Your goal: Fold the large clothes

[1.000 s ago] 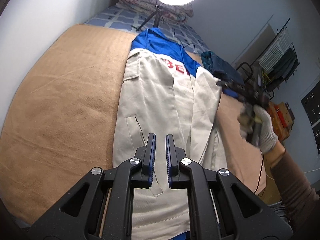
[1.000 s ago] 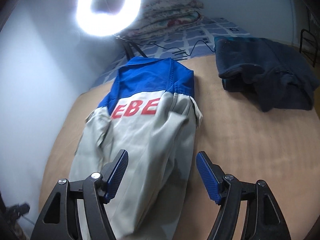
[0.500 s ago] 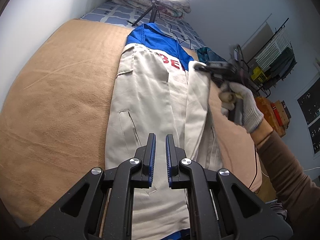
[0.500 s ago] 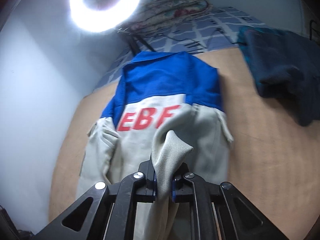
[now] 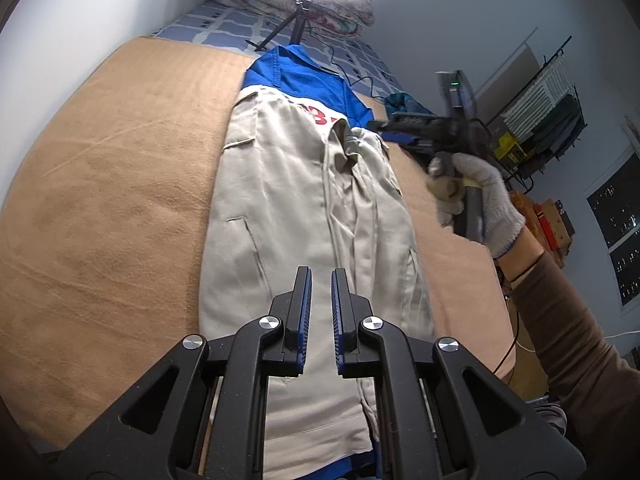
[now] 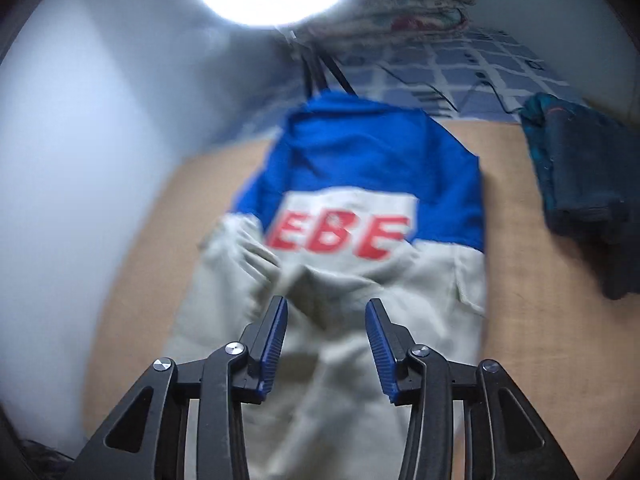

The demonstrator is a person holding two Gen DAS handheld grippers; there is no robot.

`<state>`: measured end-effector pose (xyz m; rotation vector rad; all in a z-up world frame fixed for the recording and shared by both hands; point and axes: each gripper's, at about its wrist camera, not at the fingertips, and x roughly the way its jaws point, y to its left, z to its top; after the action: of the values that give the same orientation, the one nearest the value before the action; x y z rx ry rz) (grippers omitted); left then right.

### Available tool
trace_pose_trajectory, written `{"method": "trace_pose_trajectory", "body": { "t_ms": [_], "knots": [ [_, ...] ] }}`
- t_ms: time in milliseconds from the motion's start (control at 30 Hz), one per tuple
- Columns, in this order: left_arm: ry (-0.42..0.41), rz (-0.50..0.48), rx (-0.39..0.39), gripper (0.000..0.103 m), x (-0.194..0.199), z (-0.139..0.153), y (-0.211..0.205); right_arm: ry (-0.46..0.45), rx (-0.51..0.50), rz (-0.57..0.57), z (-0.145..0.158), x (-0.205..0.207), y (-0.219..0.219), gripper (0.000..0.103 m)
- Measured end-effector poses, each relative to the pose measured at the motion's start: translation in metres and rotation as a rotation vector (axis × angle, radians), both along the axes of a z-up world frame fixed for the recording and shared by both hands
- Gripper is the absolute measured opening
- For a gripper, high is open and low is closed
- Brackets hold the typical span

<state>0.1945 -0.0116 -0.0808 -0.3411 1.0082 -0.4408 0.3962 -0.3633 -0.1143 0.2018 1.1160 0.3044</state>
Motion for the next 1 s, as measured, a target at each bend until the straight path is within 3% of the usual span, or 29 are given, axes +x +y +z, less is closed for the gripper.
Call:
{"method": "trace_pose_trajectory", "body": {
  "t_ms": [167,200,233,267,333,400,500,633,733,833,900,967,1000],
  "knots": [
    [-0.014,-0.004,0.017,0.007,-0.001,0.002,-0.002,0.081,-0.152,0.053,-0.035,0.011,0.028,0.041],
    [-0.011,-0.001,0.018,0.007,-0.001,0.001,-0.001,0.094,-0.188,0.073,-0.041,0.011,0.031,0.034],
    [-0.009,0.001,0.018,0.007,-0.002,0.000,0.000,0.101,-0.223,0.095,-0.045,0.009,0.034,0.011],
    [-0.005,0.004,0.015,0.007,-0.001,-0.001,0.002,0.108,-0.271,0.122,-0.051,0.008,0.039,0.004],
    [0.001,0.009,0.005,0.007,-0.002,0.000,0.004,0.082,-0.291,0.125,-0.047,0.004,0.040,0.001],
    [0.000,0.010,0.003,0.007,-0.001,0.000,0.004,0.020,-0.225,0.105,-0.028,0.002,0.035,0.000],
    [0.007,0.008,0.009,0.007,-0.001,-0.002,0.002,-0.012,-0.183,0.113,-0.023,0.009,0.042,0.000],
    [0.002,0.003,0.013,0.007,-0.003,-0.001,-0.001,0.067,-0.221,0.119,-0.068,0.020,0.059,0.000],
    [-0.017,-0.002,0.032,0.007,-0.005,0.002,-0.003,0.060,-0.173,0.114,-0.072,0.013,0.056,0.005],
    [-0.024,-0.009,0.037,0.007,-0.009,0.003,-0.003,0.031,0.015,0.068,-0.038,-0.003,0.028,0.017],
    [-0.019,-0.012,0.049,0.012,-0.013,0.000,0.000,-0.040,0.039,0.045,-0.004,-0.030,0.011,0.024],
    [-0.013,0.002,0.048,0.037,-0.017,-0.004,0.006,-0.094,0.034,0.026,0.026,-0.065,-0.005,0.028],
    [-0.006,0.011,0.044,0.042,-0.020,-0.008,0.010,-0.112,0.025,0.016,0.037,-0.080,-0.009,0.029]
  ]
}}
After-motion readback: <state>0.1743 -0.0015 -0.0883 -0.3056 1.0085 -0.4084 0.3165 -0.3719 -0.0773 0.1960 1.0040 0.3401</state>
